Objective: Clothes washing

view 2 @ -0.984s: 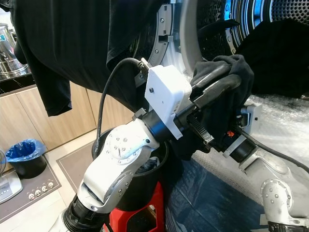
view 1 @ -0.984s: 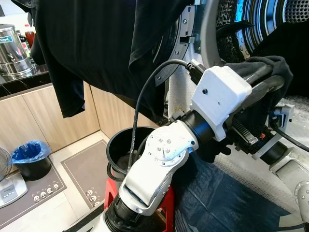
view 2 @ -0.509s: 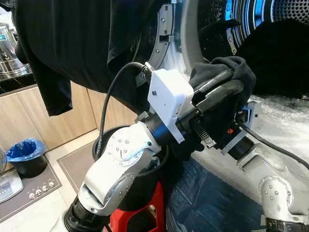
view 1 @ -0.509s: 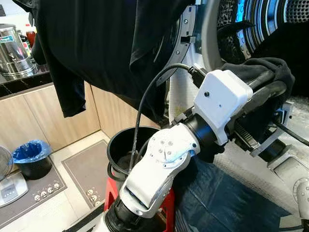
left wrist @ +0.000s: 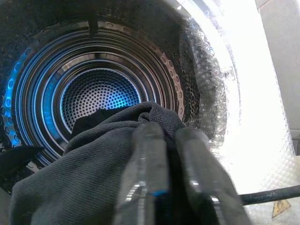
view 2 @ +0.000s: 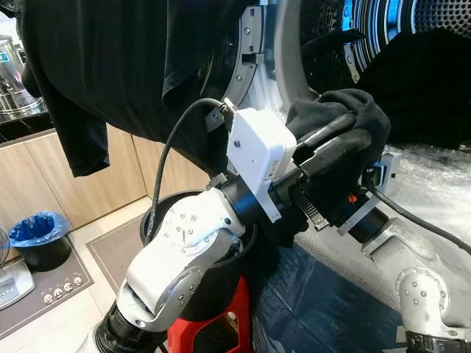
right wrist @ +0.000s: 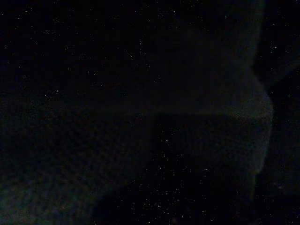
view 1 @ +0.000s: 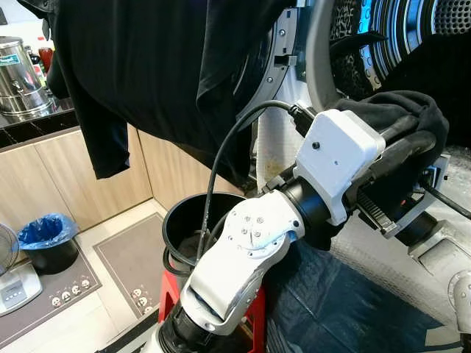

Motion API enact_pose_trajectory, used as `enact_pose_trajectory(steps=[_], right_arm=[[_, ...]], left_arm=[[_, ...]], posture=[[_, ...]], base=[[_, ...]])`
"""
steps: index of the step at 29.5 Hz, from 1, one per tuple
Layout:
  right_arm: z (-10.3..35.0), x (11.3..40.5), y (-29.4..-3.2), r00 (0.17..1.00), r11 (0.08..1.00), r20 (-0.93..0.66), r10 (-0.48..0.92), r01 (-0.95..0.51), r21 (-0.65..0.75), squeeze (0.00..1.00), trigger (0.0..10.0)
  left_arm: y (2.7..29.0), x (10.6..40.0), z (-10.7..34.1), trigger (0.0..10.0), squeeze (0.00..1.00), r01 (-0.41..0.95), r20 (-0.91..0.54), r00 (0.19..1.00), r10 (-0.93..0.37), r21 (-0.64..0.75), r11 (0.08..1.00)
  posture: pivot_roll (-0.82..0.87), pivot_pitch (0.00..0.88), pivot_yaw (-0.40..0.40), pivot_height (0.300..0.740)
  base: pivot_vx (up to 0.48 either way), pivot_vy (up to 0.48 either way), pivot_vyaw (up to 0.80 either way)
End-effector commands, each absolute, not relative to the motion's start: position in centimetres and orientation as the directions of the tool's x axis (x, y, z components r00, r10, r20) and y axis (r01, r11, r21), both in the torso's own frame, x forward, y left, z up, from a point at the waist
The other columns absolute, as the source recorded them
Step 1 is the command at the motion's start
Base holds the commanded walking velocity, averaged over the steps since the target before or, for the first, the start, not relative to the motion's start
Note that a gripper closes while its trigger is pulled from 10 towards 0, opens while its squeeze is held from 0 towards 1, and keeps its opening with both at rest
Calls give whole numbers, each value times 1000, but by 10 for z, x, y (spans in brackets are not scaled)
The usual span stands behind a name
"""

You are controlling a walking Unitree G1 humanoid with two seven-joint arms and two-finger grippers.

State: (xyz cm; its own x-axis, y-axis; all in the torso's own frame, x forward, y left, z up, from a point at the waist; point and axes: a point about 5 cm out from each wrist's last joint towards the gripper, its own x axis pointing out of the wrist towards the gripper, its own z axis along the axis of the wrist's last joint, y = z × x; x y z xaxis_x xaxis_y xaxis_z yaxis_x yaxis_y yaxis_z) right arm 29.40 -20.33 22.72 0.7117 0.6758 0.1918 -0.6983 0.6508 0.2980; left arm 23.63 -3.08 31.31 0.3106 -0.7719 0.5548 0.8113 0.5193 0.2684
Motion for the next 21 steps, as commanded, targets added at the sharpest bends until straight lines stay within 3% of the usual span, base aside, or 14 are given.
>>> enact_pose_trajectory(steps=[1,15,21], right_arm=[[239,293,-202,692,638,232,683,-721,272,0,0],[242,293,-202,658,608,274,701,-753,252,0,0],[241,291,-203,631,589,256,732,-776,225,0,0]], left_arm=[[-31,235,315,10000,1000,813,555,305,-774,271,515],[-28,235,311,10000,1000,841,533,295,-793,250,480],[-23,235,299,10000,1000,837,454,287,-843,309,451]], posture=[[-62,0,-27,740],[-54,0,-18,740],[-56,0,-7,740]], base=[[0,0,0],[0,0,0],[0,0,0]])
